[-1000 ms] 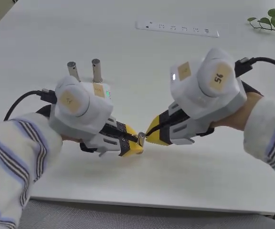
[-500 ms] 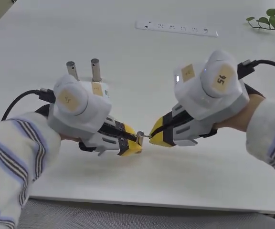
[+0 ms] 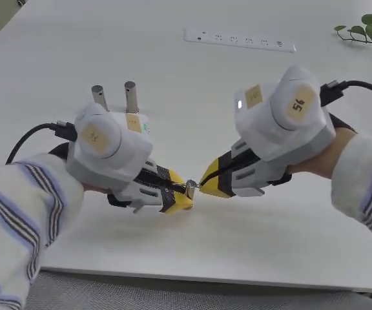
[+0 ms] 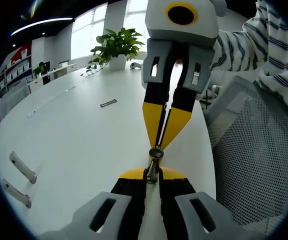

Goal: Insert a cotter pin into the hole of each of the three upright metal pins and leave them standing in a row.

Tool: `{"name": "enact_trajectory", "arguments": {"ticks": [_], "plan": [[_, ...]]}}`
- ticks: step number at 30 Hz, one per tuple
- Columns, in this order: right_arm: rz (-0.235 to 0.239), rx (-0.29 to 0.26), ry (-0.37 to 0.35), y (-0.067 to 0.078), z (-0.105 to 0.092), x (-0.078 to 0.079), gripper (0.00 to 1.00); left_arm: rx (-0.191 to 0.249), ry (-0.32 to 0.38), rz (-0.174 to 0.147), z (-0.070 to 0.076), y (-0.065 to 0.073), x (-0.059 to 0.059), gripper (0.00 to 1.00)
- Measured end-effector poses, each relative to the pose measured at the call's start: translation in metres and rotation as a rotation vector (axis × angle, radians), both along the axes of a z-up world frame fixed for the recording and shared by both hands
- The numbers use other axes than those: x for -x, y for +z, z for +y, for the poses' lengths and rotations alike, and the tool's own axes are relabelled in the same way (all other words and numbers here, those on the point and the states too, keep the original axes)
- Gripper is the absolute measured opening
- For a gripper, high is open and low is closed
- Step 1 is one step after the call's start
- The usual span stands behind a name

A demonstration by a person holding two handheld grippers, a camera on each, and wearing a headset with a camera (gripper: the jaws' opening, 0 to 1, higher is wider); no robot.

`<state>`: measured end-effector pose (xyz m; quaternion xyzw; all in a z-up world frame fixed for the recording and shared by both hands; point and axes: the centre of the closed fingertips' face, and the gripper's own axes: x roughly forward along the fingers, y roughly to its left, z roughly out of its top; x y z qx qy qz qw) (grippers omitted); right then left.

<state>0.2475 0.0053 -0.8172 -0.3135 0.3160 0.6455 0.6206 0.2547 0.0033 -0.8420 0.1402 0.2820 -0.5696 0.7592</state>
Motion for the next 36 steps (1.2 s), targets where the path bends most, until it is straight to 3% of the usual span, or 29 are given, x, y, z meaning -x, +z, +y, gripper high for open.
{"name": "enact_trajectory", "arguments": {"ticks": [9, 15, 22, 30, 34, 36], "plan": [[0.002, 0.007, -0.003, -0.003, 0.002, 0.000, 0.04, -0.003, 0.003, 0.001, 0.000, 0.000, 0.001, 0.08], [-0.035, 0.006, 0.016, -0.004, 0.000, -0.003, 0.08, 0.027, 0.006, -0.019, -0.004, 0.007, 0.000, 0.10], [-0.051, 0.013, 0.007, -0.005, -0.010, -0.004, 0.12, 0.019, 0.001, -0.026, -0.006, 0.004, 0.001, 0.08], [-0.046, -0.029, -0.062, 0.002, -0.024, -0.005, 0.17, 0.010, -0.003, -0.057, -0.005, 0.004, -0.002, 0.07], [-0.053, -0.056, -0.109, 0.004, -0.030, -0.008, 0.29, 0.009, -0.011, -0.056, -0.005, 0.004, -0.003, 0.07], [-0.039, -0.066, -0.130, 0.004, -0.033, -0.007, 0.29, 0.005, -0.014, -0.065, -0.004, 0.004, -0.003, 0.07]]}}
